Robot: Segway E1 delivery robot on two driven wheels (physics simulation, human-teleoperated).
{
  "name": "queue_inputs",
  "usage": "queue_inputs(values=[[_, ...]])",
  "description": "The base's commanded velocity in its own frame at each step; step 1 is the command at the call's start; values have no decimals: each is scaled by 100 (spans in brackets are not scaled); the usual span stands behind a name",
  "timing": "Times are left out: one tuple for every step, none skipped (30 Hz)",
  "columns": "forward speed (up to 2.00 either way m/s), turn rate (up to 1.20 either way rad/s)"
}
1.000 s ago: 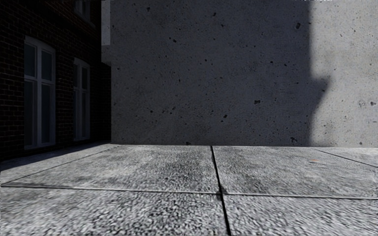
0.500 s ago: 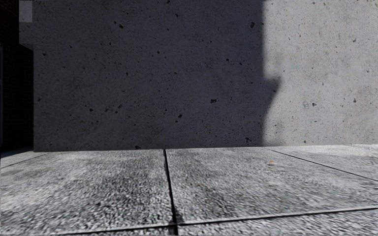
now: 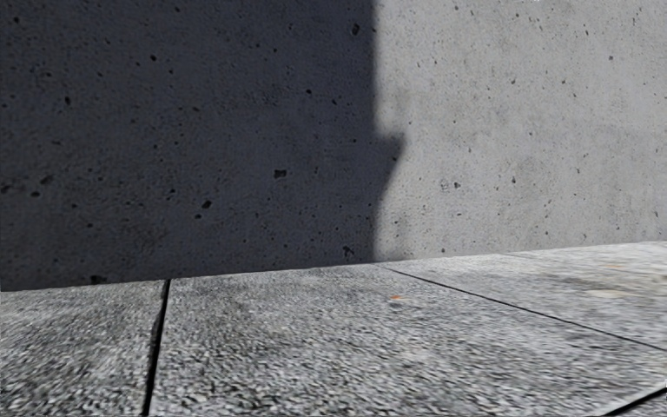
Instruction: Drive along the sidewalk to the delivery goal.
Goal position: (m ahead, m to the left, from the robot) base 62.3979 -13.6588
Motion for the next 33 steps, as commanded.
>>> queue_inputs(values=[[153,-65],[155,-65],[156,-65],[156,-65],[156,-65],[156,-65],[157,-65],[158,-65],[161,-65],[162,-65],[162,-65],[162,-65],[162,-65],[163,-65],[164,-65],[165,-65],[165,-65],[169,-65],[174,-65],[176,-65],[178,-65],[181,-65],[181,-65],[185,-65],[188,-65],[200,-65],[200,-65],[200,-65],[200,-65],[200,-65],[200,-65],[200,-65],[200,-65]])
